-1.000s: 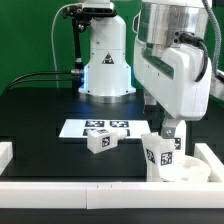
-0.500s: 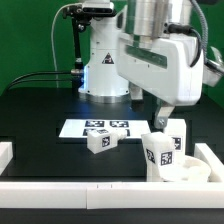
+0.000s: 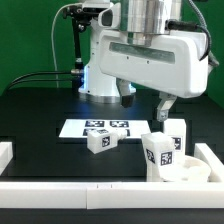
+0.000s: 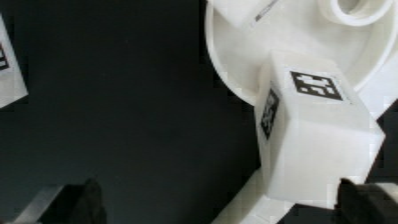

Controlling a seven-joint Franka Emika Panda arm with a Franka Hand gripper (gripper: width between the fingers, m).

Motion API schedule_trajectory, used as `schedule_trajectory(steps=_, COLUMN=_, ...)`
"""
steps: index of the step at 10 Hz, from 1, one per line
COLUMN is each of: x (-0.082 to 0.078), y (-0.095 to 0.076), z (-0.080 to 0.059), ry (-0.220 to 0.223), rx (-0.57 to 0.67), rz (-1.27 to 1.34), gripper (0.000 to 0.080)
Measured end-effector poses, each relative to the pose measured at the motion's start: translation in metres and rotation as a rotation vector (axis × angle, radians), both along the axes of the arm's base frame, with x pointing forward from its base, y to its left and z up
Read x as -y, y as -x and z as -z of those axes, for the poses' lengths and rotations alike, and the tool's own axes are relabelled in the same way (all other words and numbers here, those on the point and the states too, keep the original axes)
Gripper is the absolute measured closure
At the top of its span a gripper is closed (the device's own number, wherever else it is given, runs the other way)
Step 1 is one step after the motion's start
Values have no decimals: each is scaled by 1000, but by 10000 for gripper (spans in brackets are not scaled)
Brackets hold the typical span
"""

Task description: Assemble stool

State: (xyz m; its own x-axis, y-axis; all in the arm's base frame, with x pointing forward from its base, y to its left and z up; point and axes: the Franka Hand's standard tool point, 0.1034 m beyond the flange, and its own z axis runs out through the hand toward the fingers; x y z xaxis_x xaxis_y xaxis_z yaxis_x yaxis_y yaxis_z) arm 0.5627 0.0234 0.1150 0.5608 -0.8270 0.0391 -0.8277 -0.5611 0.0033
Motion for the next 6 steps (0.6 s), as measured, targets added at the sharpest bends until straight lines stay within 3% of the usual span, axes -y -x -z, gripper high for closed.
schedule_trajectory(steps=2, x=15, y=11, z=7, ry=-37, rx=13, rz=-69, gripper=150)
schedule_trajectory(steps=4, x=39, y=29, z=9, ry=-128, rx=-28, rz=-121, gripper=150)
schedule_trajectory(steps=6, x=54, y=46, z=15, ry=-173, rx=-94, rz=-226, gripper=150)
